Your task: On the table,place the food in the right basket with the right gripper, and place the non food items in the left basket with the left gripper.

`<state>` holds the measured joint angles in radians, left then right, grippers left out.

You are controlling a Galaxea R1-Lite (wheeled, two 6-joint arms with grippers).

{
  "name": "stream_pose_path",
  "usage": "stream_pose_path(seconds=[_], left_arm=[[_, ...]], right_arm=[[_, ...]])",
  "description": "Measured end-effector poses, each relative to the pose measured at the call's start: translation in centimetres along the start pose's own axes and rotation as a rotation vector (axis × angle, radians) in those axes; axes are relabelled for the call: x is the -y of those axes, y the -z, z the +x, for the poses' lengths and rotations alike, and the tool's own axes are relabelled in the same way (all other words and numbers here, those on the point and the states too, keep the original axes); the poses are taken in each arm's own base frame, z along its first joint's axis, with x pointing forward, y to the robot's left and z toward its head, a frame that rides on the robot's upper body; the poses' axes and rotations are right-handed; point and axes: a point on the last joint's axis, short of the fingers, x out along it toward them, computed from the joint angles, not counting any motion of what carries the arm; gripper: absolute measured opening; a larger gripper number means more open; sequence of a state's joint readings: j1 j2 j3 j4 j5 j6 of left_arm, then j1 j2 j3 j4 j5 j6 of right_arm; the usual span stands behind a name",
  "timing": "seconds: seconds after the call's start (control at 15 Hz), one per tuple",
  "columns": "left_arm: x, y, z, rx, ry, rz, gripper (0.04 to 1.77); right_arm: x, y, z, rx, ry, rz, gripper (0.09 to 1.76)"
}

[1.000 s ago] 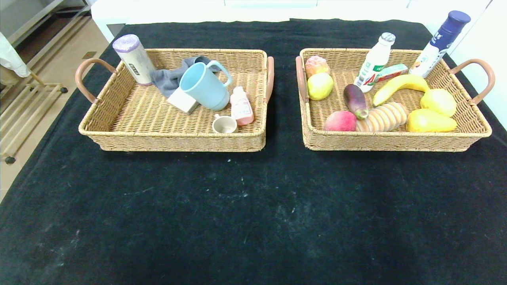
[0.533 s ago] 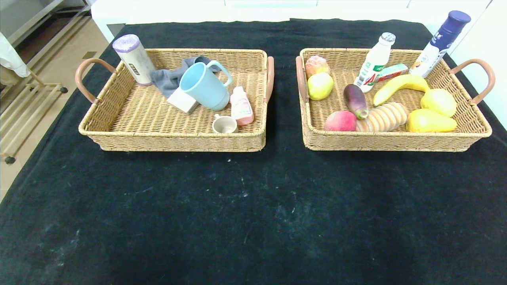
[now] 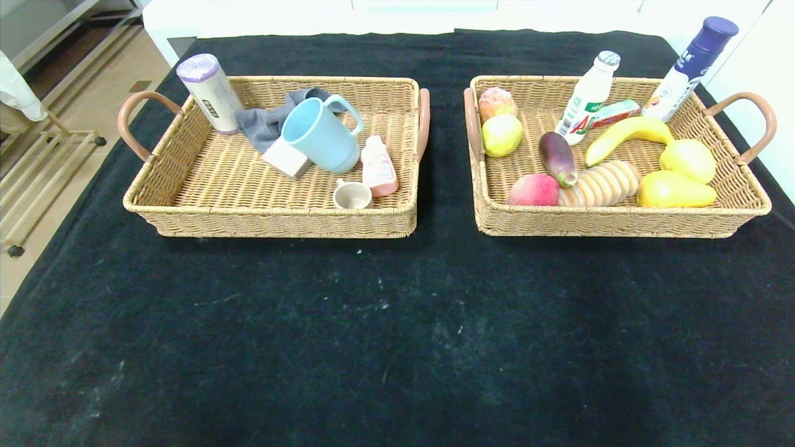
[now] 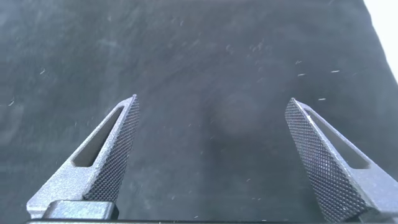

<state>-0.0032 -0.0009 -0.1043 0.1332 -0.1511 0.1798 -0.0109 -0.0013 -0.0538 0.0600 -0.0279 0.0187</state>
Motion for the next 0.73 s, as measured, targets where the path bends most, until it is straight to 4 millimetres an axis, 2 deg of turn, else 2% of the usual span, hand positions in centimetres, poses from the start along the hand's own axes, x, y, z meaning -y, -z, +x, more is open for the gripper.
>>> stream_pose_path(seconds=[0.47,0.73], left_arm=[[-0.1,0.7,0.2,-0.035,-0.070,-0.171,1.72],[-0.2,1.3,0.4,-0.064,-0.158,-0.168,1.72]], right_arm=[[0.0,0.8,0.2,-0.030,-0.022,-0.001,1.71],[0.0,0.8,0.2,-0.030,-0.022,-0.001,1.71]])
